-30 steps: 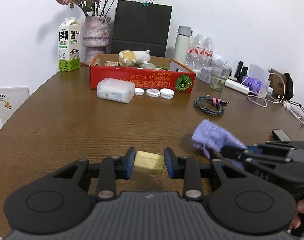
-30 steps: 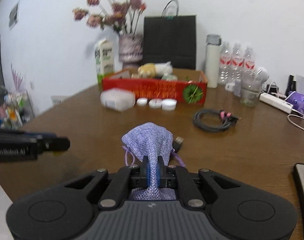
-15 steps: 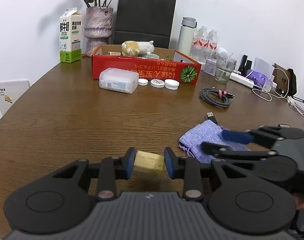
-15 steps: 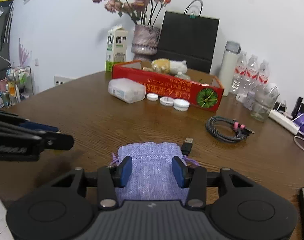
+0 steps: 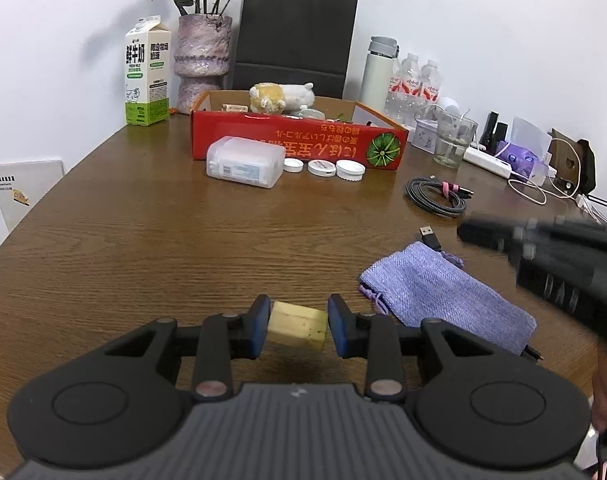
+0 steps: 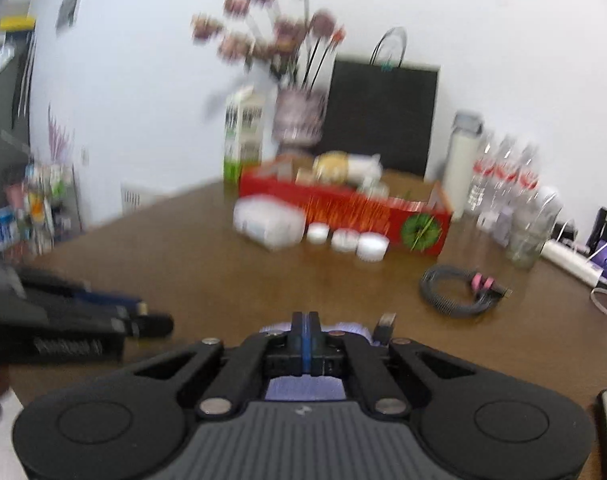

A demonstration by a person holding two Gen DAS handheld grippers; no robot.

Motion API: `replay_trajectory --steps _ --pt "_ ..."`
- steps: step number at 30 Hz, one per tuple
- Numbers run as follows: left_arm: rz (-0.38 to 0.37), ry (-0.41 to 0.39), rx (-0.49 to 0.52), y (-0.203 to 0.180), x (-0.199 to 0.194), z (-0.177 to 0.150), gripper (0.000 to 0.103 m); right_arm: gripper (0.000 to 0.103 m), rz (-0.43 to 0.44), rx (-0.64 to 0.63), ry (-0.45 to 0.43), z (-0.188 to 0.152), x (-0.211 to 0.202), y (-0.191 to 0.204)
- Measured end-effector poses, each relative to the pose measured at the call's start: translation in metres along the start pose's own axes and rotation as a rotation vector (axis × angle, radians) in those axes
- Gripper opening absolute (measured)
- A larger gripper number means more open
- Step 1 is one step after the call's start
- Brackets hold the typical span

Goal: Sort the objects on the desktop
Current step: 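Lift and carry the soap bar and pouch with both tools into the cardboard box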

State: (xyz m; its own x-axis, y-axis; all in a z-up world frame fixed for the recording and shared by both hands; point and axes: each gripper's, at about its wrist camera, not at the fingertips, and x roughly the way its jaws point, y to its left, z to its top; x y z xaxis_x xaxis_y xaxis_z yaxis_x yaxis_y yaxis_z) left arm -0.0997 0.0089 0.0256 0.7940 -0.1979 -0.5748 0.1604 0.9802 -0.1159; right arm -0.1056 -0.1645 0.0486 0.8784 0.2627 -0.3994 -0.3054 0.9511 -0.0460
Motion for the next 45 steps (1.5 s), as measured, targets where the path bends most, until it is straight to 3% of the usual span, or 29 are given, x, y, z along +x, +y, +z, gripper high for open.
replay_trajectory --steps 1,2,3,4,11,13,20,24,31,35,39,45 --pt "-0.002 0.003 0.002 -0.001 0.001 -0.001 0.032 0.024 0.005 0.017 -0.001 0.001 0.004 -0.006" --pt "-0.005 0.007 0.003 -0.002 0.002 -0.001 0.032 0.064 0.022 0.02 0.036 0.002 0.014 -0.011" --pt "-0.008 0.008 0.004 -0.004 0.002 -0.002 0.032 0.079 0.051 0.016 0.07 0.003 0.023 -0.015" --pt "-0.012 0.008 0.008 -0.005 0.002 -0.003 0.032 0.081 0.096 0.008 0.091 0.002 0.034 -0.019" --pt "0.017 0.012 0.007 0.002 0.004 -0.003 0.032 0.069 0.104 -0.064 0.215 -0.005 0.082 -0.017" --pt "0.019 0.014 0.006 0.003 0.004 -0.002 0.032 0.066 0.105 -0.045 0.215 -0.007 0.084 -0.018" --pt "0.003 0.016 0.017 -0.002 0.006 -0.002 0.032 0.014 0.141 -0.072 0.228 -0.008 0.075 -0.012" --pt "0.002 -0.005 0.027 -0.004 -0.003 -0.002 0.032 0.012 0.093 -0.088 0.195 -0.005 0.054 -0.002" --pt "-0.014 -0.095 0.002 0.003 -0.026 0.018 0.032 0.012 0.082 0.059 0.02 0.027 -0.02 -0.025" --pt "-0.019 -0.178 0.03 0.011 -0.027 0.063 0.032 0.012 0.095 0.13 -0.071 0.058 -0.036 -0.051" --pt "-0.03 -0.237 0.012 0.025 -0.021 0.121 0.032 0.012 0.043 0.129 -0.133 0.096 -0.03 -0.071" --pt "-0.04 -0.211 -0.04 0.042 0.018 0.209 0.032 0.012 0.06 0.136 -0.162 0.166 0.015 -0.096"
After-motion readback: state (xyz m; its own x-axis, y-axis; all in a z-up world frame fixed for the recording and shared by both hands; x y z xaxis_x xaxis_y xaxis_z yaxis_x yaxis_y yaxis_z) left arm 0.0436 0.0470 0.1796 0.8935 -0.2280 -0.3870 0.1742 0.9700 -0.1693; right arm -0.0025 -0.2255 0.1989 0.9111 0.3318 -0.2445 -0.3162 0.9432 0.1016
